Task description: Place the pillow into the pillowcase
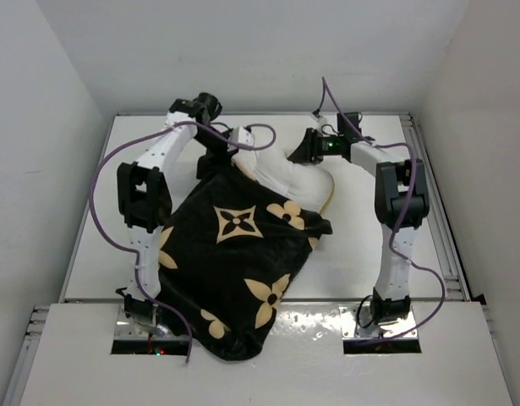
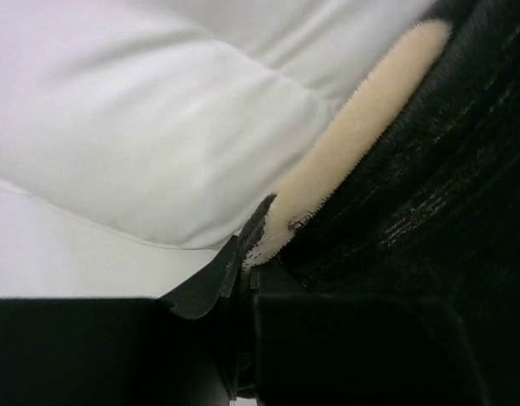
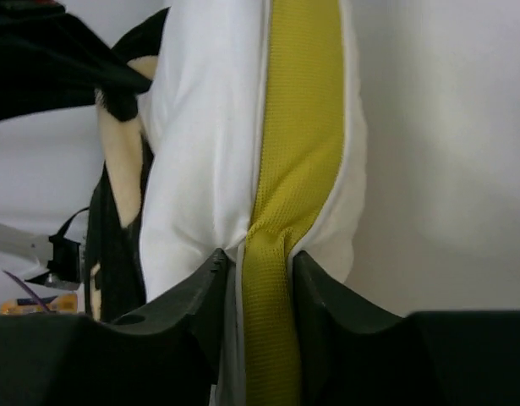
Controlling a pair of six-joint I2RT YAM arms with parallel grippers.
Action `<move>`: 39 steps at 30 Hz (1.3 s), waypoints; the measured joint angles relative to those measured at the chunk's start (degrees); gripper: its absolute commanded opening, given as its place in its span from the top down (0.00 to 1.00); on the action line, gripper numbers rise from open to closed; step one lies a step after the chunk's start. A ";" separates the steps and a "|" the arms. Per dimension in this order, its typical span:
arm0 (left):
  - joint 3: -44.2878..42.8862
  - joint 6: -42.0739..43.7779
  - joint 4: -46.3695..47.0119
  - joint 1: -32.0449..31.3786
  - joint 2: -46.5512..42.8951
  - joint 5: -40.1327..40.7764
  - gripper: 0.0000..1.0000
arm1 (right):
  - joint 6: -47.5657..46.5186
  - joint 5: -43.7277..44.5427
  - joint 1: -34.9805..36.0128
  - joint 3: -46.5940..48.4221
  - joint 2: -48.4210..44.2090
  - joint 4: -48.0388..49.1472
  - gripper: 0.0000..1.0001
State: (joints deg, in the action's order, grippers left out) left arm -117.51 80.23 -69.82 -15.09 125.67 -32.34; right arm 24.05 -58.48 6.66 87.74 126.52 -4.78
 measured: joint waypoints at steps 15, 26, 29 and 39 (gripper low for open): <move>-19.47 -30.64 15.63 -1.03 -14.47 -4.50 1.00 | -4.61 1.51 6.01 12.74 -21.44 -6.69 1.00; -25.97 -51.63 37.66 -4.72 -17.31 -13.90 1.00 | -6.84 14.23 11.61 26.12 -27.61 -15.93 1.00; -25.49 -53.53 41.46 -5.14 -17.42 -13.57 1.00 | -7.78 19.08 14.03 27.63 -27.28 -17.33 1.00; -18.93 -54.51 47.47 0.28 -18.23 -6.97 1.00 | -8.61 32.54 18.47 12.20 -27.58 -23.96 1.00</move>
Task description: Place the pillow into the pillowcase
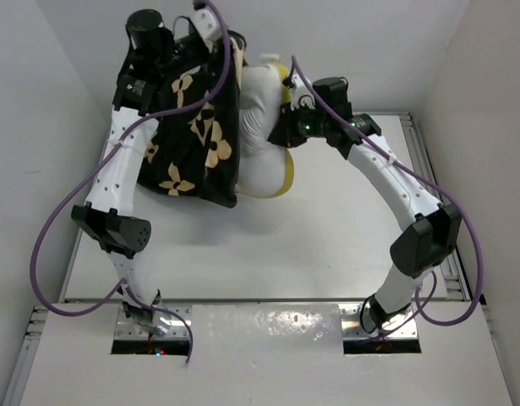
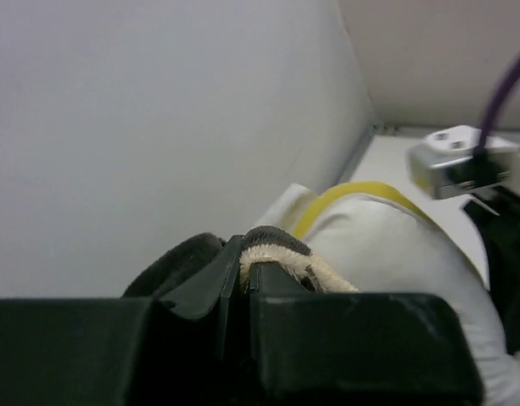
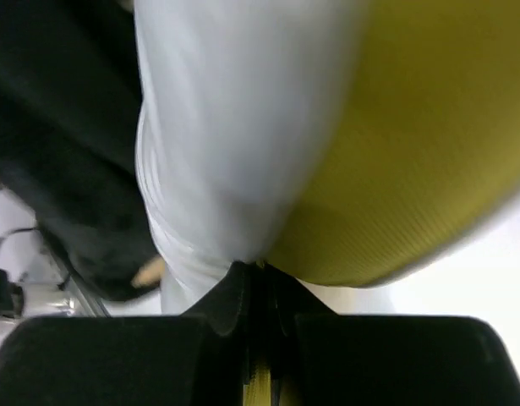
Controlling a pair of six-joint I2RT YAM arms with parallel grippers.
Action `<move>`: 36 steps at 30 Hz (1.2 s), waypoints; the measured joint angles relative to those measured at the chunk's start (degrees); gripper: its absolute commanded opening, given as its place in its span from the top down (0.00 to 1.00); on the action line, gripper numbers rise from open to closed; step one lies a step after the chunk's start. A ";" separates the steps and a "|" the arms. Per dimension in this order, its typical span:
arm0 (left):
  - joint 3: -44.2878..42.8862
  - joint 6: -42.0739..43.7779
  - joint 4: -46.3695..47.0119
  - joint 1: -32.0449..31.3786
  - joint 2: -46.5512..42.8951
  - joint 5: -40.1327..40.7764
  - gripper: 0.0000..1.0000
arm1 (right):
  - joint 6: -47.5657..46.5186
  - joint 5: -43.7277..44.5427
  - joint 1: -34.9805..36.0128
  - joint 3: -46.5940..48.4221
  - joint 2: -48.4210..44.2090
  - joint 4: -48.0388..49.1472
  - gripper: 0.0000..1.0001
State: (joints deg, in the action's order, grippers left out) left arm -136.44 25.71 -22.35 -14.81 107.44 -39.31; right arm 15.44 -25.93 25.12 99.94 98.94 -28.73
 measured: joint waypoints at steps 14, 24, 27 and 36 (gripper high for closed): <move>6.10 9.84 -10.86 -9.79 -2.45 3.98 1.00 | 18.16 4.90 4.42 -2.69 4.04 13.75 1.00; 7.45 4.13 -9.09 -12.39 -2.36 -4.70 1.00 | 35.21 15.56 2.25 -34.91 -8.66 54.40 1.00; 7.48 4.04 -8.83 -14.01 -1.68 -4.68 1.00 | 37.57 19.32 5.27 -37.33 -9.09 61.13 1.00; 14.80 13.49 -21.53 -19.80 -2.21 -3.17 0.00 | 42.69 29.18 4.63 -60.83 -11.63 73.66 1.00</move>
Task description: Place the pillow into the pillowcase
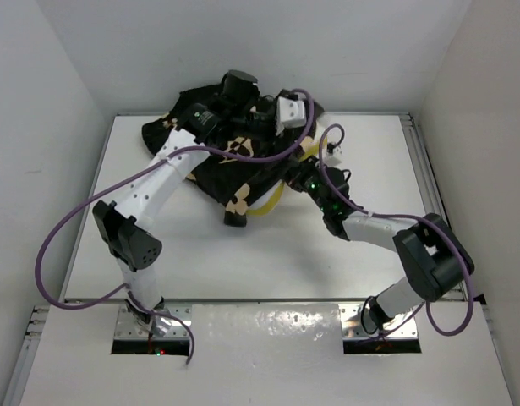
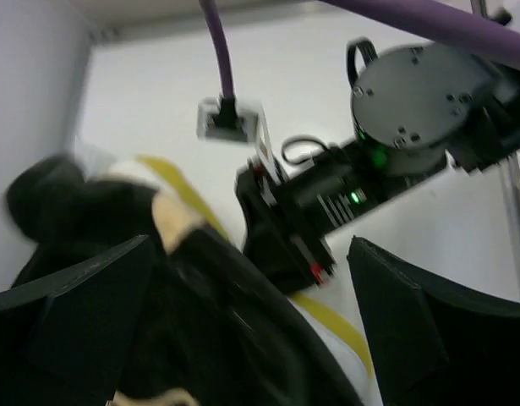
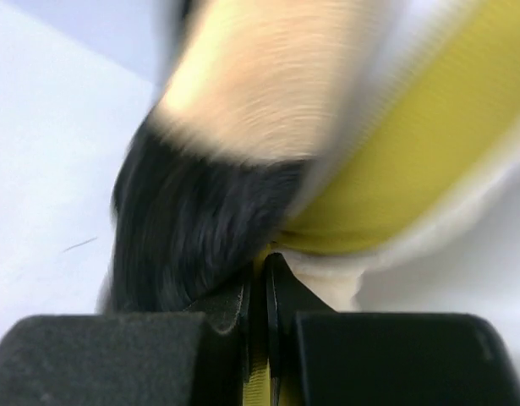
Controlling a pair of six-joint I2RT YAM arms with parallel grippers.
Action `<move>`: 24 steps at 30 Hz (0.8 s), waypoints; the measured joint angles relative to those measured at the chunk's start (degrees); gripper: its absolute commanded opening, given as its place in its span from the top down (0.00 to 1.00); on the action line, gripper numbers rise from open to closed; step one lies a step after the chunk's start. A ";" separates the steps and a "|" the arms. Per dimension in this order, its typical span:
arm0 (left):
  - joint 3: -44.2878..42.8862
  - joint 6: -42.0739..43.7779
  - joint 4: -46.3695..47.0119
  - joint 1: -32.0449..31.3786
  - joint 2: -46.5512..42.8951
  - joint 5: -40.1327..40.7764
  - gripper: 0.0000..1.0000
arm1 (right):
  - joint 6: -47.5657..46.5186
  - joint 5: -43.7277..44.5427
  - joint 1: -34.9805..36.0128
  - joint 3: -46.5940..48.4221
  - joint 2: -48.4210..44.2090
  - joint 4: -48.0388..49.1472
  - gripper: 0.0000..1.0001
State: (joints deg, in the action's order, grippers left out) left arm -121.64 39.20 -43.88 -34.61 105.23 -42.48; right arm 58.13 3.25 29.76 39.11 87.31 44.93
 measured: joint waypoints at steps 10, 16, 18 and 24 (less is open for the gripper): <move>17.77 -1.25 -2.38 13.20 -14.29 17.75 0.87 | 6.49 5.14 2.73 -7.50 9.46 6.82 1.00; 33.83 -0.87 -4.66 9.81 -18.12 19.96 0.00 | 7.74 4.87 3.54 -6.60 10.51 8.22 1.00; 39.98 -1.88 -4.04 7.10 -18.14 20.52 0.00 | 7.89 4.66 3.78 -6.29 10.51 8.66 1.00; 49.77 -1.46 -0.85 1.99 -17.75 26.75 0.04 | 7.87 4.46 3.91 -6.16 10.47 8.98 1.00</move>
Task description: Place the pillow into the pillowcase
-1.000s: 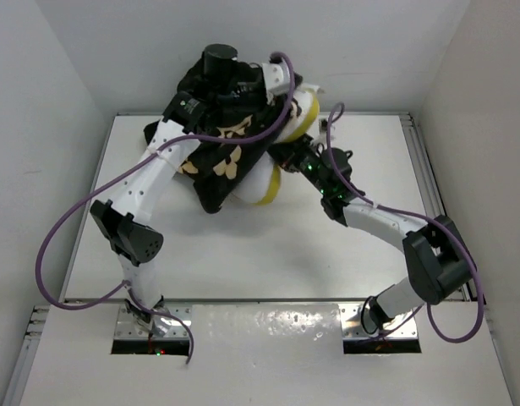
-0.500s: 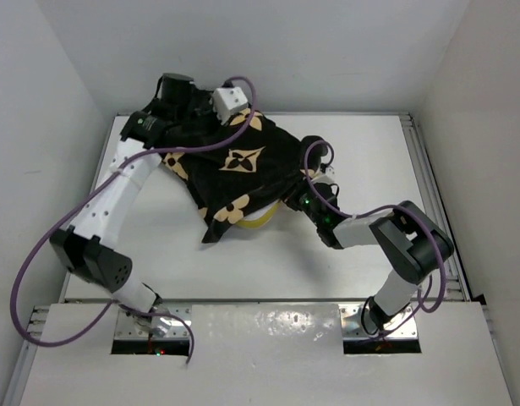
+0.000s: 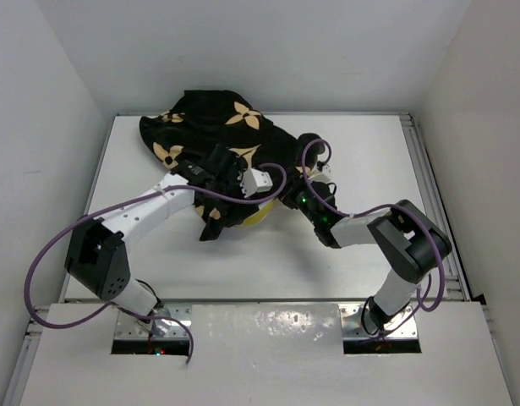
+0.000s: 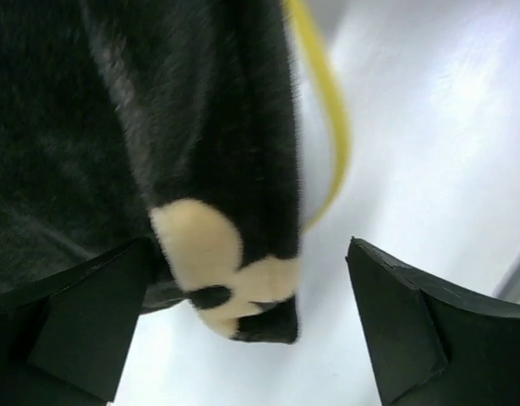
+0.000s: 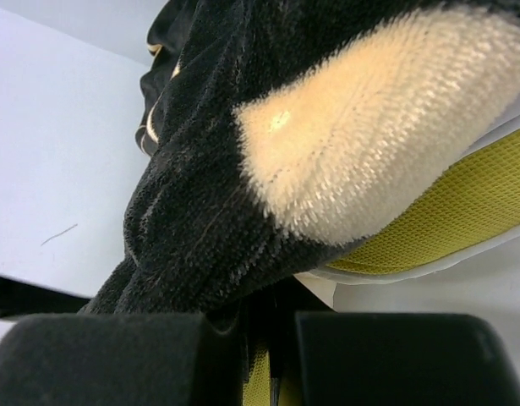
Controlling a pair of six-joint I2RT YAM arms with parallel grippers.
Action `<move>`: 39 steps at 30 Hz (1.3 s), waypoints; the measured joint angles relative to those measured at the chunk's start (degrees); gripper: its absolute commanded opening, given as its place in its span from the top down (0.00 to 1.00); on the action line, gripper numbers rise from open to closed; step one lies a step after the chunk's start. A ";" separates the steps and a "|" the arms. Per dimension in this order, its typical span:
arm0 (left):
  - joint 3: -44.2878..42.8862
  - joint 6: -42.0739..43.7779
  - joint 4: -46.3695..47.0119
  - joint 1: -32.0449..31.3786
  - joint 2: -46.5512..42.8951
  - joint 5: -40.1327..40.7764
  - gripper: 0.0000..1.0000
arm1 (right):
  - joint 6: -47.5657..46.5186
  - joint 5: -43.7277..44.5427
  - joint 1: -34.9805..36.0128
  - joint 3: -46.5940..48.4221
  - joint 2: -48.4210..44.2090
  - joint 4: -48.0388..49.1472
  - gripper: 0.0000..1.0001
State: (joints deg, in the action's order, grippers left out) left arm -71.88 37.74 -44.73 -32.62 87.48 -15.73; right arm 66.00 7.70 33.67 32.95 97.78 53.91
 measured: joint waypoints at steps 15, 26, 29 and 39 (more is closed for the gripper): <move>-17.53 7.67 -12.52 0.09 2.84 -7.30 1.00 | -2.75 0.46 -0.04 5.84 -2.19 -3.39 1.00; -60.26 0.92 -12.74 0.09 8.28 -27.63 1.00 | -15.54 7.34 0.63 31.32 -8.28 -11.41 1.00; -60.06 -13.60 0.85 2.10 8.20 -35.50 1.00 | -18.73 2.99 0.61 44.59 -7.08 -17.81 0.66; -57.40 -38.45 23.32 19.76 9.18 -45.90 1.00 | -31.61 -14.75 -9.35 40.96 -12.87 -39.56 0.01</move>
State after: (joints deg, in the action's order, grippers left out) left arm -129.27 -0.71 -21.41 -12.86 96.66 -61.63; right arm 34.39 -7.05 24.32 73.91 84.90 14.35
